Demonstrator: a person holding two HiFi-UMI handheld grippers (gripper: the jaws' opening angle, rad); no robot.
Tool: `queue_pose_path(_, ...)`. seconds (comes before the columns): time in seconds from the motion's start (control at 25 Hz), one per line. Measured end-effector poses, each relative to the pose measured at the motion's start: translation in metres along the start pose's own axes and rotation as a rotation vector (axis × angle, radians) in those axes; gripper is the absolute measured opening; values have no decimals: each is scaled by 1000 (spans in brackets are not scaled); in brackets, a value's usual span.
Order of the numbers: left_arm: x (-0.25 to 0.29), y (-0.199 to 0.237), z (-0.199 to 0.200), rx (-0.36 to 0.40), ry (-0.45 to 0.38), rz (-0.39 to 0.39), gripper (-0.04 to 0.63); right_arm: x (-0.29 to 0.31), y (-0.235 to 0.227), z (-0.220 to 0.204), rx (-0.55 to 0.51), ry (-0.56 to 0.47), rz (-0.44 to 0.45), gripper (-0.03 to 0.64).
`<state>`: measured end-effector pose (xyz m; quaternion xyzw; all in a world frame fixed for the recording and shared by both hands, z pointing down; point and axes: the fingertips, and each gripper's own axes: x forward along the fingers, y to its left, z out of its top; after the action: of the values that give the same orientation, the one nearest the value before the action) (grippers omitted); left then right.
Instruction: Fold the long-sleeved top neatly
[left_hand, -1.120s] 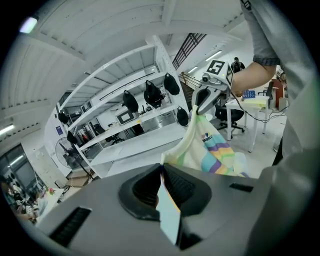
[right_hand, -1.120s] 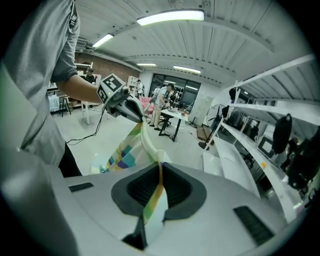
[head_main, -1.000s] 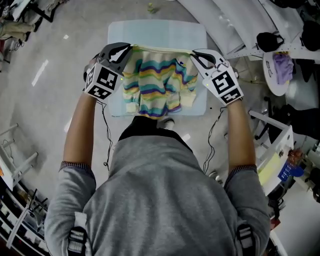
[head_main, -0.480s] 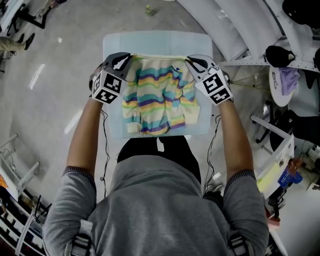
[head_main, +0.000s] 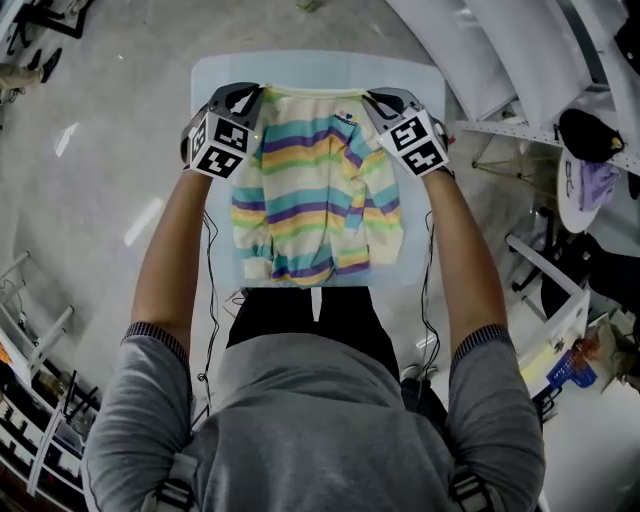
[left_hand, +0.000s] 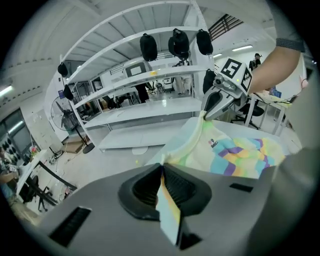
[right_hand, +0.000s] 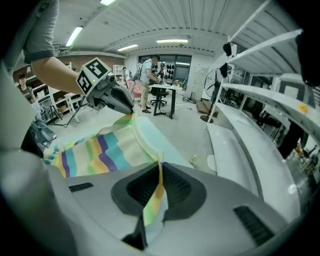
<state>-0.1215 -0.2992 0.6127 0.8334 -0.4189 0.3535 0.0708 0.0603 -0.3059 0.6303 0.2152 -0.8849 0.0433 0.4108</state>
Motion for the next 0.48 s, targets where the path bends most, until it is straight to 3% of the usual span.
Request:
queue_pose_path(0.16,32,9,-22,-51,38,2,36,35,-9,-17,36,21,4,34)
queue_pose_path(0.48,75,11,-56,-45,105,-20,39,82,-17,-40,-9,93,6,38)
